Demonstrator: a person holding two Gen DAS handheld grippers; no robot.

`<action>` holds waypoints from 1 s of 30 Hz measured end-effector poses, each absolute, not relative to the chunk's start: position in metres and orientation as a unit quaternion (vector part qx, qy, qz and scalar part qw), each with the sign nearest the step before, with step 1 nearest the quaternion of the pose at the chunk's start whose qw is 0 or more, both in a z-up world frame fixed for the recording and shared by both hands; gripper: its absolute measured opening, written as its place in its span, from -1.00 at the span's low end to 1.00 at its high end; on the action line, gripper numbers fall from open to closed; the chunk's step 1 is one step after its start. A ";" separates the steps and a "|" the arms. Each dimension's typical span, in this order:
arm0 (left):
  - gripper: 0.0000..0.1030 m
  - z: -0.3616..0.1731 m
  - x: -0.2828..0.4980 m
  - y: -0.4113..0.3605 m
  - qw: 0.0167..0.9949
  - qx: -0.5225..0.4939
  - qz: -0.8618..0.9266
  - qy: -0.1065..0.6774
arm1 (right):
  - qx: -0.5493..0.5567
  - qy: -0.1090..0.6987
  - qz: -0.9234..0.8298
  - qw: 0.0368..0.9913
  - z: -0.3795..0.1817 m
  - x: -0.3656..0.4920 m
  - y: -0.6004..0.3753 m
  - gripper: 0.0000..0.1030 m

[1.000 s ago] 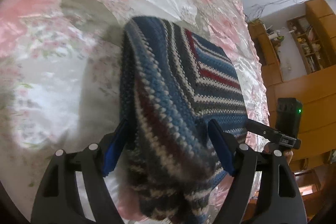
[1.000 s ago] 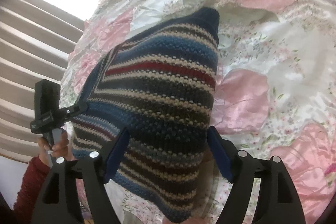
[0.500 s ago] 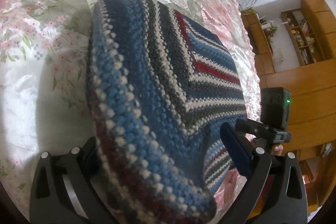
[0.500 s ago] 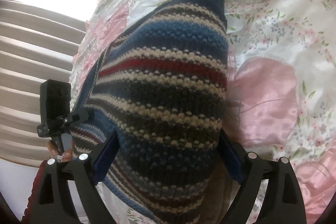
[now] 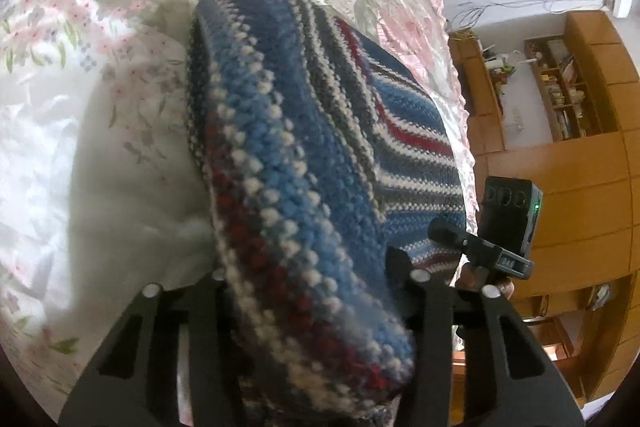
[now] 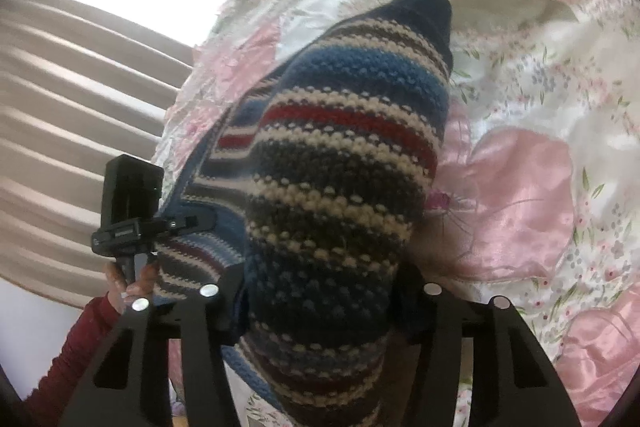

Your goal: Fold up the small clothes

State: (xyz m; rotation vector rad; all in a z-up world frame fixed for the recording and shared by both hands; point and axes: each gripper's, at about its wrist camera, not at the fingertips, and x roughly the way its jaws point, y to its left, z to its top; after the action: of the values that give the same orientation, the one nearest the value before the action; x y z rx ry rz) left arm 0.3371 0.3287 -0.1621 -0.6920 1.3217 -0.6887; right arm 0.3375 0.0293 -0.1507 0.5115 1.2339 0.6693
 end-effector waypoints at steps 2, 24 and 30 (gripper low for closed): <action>-0.30 -0.157 0.334 0.325 0.685 -0.308 -0.312 0.582 | 0.237 0.557 0.305 0.735 -0.147 0.335 0.025 0.03; -0.36 -0.073 0.244 0.190 0.701 -0.260 -0.377 0.546 | 0.226 0.536 0.291 0.760 -0.072 0.240 -0.090 0.01; -0.36 -0.070 0.208 0.150 0.721 -0.238 -0.376 0.531 | 0.244 0.533 0.284 0.759 -0.081 0.217 -0.133 0.01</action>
State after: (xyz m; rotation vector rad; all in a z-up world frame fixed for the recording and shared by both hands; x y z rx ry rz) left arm 0.2083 0.1500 -0.0696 -0.5255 1.1739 -0.8312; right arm 0.2169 -0.1331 -0.0813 0.5324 1.1599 0.6179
